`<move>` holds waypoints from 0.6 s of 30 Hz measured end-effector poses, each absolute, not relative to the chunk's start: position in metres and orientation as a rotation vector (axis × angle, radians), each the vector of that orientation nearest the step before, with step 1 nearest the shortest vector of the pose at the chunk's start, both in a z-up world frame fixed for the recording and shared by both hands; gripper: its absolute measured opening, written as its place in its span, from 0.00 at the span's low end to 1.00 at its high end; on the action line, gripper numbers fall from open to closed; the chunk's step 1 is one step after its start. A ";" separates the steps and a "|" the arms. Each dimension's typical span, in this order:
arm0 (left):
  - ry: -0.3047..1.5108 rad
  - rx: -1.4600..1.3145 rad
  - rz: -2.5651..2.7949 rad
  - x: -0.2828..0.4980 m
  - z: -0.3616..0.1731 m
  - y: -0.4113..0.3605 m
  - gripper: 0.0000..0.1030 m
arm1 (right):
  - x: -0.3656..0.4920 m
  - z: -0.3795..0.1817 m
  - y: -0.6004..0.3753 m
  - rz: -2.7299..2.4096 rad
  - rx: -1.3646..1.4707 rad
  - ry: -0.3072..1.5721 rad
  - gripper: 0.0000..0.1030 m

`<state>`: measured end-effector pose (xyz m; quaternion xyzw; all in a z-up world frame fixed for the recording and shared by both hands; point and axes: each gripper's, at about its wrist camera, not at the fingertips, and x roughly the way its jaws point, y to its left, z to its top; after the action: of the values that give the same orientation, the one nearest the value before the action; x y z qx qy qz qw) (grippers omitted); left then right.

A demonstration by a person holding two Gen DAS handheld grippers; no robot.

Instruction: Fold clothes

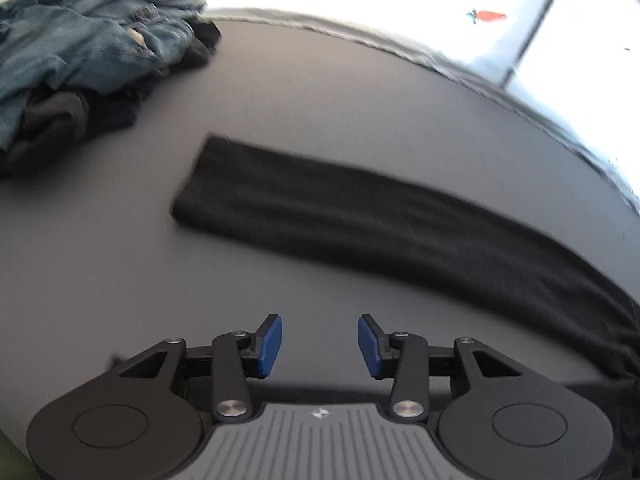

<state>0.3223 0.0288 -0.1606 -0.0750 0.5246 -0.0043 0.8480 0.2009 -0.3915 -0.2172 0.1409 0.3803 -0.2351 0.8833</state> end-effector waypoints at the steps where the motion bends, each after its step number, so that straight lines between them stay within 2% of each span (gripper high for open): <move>1: 1.116 -0.159 -0.016 0.316 -0.164 0.022 0.45 | 0.198 -0.217 -0.399 -0.517 0.262 0.804 0.34; 9: 1.155 -0.176 -0.023 0.294 -0.176 -0.026 0.50 | 0.195 -0.210 -0.477 -0.528 0.221 0.774 0.37; 15: 1.168 -0.138 -0.001 0.294 -0.179 -0.051 0.54 | 0.229 -0.212 -0.539 -0.470 0.213 0.771 0.52; 17: 1.177 -0.137 0.007 0.297 -0.181 -0.056 0.54 | 0.245 -0.217 -0.557 -0.425 0.188 0.786 0.64; 18: 1.184 -0.127 0.015 0.300 -0.183 -0.059 0.54 | 0.254 -0.220 -0.566 -0.403 0.176 0.792 0.73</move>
<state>0.3000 -0.0590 -0.1825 -0.0597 0.5578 0.0072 0.8278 0.2538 -0.5663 -0.2198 0.0848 0.3828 -0.1946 0.8991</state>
